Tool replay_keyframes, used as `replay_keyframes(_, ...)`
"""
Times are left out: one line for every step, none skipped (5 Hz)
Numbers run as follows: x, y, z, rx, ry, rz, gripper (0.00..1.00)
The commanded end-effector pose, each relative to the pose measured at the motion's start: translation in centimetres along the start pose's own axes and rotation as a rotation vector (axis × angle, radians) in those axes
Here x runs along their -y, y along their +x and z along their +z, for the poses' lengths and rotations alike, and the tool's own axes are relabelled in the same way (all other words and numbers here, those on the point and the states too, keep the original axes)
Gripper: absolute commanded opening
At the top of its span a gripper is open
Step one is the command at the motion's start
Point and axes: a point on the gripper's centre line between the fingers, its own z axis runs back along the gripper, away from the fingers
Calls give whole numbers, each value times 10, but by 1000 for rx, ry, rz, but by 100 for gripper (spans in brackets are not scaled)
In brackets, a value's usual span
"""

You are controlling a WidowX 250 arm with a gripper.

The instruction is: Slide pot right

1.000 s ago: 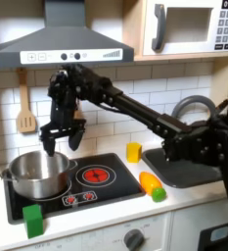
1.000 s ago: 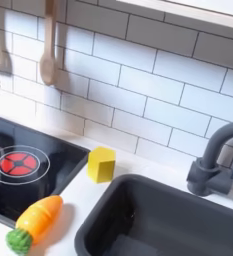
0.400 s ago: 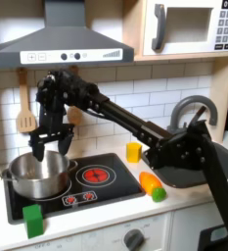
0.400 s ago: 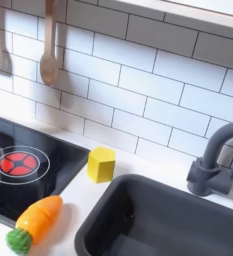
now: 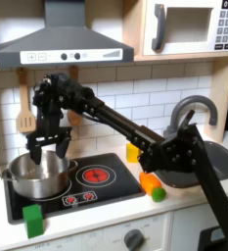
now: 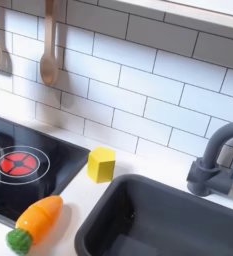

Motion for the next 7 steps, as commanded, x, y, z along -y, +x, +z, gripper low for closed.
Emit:
replay_keyframes(1, -2, -13, -36, 3, -7, 100)
replay_keyframes(-1, -1, -11, -27, 10, -8, 100)
replay_keyframes(-3, -1, -17, -36, 12, -9, 100)
replay_keyframes(-2, -2, -21, -47, 12, -15, 100)
replay_keyframes(-2, -1, -21, -47, 14, -17, 100)
replay_keyframes(-2, -3, -26, -59, 11, -19, 100)
replay_keyframes(2, -5, -27, -63, 5, -32, 100)
